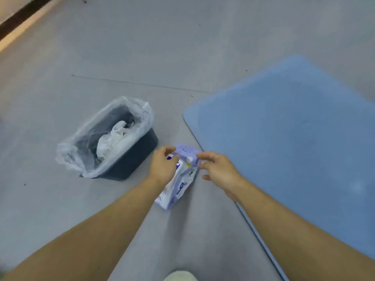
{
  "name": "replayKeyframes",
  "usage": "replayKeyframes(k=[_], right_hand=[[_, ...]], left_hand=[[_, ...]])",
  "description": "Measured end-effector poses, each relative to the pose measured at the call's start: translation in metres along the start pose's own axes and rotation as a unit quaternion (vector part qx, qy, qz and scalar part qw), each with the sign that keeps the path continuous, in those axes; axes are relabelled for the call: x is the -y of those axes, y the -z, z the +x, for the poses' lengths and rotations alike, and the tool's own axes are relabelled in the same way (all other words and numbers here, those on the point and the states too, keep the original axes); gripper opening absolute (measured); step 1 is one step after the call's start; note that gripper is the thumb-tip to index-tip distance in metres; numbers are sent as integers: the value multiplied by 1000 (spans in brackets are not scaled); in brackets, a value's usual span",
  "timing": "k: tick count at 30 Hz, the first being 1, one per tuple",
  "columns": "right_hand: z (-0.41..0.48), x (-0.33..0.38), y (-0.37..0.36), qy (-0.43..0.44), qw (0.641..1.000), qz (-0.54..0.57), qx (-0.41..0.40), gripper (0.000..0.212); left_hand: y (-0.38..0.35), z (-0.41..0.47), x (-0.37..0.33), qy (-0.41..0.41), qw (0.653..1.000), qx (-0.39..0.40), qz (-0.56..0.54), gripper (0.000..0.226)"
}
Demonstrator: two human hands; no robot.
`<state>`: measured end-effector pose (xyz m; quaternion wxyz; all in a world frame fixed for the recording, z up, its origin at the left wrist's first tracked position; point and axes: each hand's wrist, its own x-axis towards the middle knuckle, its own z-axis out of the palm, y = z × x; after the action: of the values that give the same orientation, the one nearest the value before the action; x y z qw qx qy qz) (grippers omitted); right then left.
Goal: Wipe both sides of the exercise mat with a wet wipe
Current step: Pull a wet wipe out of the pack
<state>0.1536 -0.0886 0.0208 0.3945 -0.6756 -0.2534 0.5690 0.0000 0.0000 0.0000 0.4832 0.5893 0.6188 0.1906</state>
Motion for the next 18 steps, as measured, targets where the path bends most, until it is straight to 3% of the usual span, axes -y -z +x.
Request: replayKeyframes(k=[6,9,14,18], right_hand=[[0,-18,-15,-32,996,-27,76,40],[4,-23,-24,-27,995,-19,99,41],[3,-22,-23,-21,996,-18,80,35],[-1,1,-7,20,997,-26,67,37]], left_hand=[[5,-3,24,48,990,-55,118,60],[14,-5,23,112,993,-29,26,71],[17,-17,11,120,992,21,-20,31],[6,-24,-28,68,994,55,-71,17]])
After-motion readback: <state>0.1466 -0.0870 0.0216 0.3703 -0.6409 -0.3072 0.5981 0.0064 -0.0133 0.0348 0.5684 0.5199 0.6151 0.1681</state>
